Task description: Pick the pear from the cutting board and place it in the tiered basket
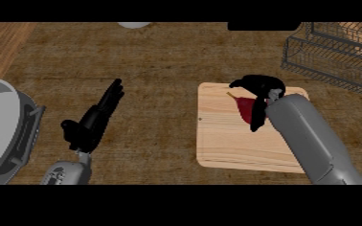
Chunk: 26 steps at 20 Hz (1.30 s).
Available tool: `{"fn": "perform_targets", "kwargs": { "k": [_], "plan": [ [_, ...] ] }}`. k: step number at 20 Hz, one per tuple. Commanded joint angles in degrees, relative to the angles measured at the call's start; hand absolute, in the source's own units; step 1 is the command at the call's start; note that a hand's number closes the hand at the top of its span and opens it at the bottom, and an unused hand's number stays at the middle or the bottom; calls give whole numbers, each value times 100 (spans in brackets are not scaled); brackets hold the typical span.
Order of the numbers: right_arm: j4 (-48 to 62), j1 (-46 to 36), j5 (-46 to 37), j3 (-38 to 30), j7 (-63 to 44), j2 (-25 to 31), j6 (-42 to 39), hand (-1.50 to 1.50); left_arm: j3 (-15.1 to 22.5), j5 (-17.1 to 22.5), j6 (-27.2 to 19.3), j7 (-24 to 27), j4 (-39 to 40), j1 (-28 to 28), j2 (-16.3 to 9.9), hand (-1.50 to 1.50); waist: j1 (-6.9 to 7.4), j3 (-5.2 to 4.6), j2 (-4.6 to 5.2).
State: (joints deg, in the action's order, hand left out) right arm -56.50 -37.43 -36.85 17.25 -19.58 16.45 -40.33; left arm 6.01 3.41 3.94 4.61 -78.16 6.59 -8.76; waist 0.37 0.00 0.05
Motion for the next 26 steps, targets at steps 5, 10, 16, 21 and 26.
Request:
{"fn": "perform_targets", "kwargs": {
  "k": [5,10,16,21,26],
  "plan": [
    [7,-18,-123,-320,611,-385,657,150,-148,40,178,-161,-15,95,-21,0,-5,0,-1],
    [274,-130,-425,-368,864,-598,836,150,-58,-117,-80,-444,-356,129,266,0,3,0,-1],
    [28,1077,-559,-1415,1584,2155,1466,150,-330,-74,-49,-78,-152,-386,-7,0,-589,18,-76],
    [787,1657,-404,-2593,2397,3617,2354,150,-450,-24,-82,109,-238,-431,-25,0,-647,59,21],
    [1738,1974,488,-3882,3834,4138,2985,150,-300,-44,-77,-59,-282,-237,109,0,-414,56,12]
  ]
}}
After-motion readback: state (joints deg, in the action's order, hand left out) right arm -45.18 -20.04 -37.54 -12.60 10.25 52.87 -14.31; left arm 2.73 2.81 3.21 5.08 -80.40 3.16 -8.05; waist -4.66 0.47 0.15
